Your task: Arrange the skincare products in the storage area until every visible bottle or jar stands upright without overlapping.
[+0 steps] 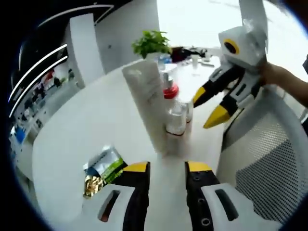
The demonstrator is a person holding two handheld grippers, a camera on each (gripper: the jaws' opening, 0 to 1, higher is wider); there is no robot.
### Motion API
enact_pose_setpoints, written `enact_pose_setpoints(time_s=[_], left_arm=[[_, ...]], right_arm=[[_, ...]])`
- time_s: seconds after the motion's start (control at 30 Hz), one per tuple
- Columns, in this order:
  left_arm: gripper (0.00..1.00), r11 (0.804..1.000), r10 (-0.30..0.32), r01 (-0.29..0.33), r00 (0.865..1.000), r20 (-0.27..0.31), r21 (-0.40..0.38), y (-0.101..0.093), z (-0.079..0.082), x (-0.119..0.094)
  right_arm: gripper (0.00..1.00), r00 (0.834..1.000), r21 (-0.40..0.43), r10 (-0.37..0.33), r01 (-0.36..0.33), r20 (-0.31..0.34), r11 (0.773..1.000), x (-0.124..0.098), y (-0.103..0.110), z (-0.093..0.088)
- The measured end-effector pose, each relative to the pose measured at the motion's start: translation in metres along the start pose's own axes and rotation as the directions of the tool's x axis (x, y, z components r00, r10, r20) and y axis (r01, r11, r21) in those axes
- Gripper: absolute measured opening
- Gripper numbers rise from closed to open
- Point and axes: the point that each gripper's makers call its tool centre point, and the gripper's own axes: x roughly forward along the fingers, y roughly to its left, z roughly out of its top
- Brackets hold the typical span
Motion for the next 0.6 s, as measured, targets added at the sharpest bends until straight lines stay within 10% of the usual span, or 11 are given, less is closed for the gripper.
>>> enact_pose_setpoints(time_s=[0.6], left_arm=[[0.63,0.955,0.207,-0.175,0.972,0.115,-0.239,0.020,-0.013,-0.106]], right_arm=[[0.82,0.984,0.069,-0.061,0.050,0.166,0.996,-0.034,0.007,0.036]])
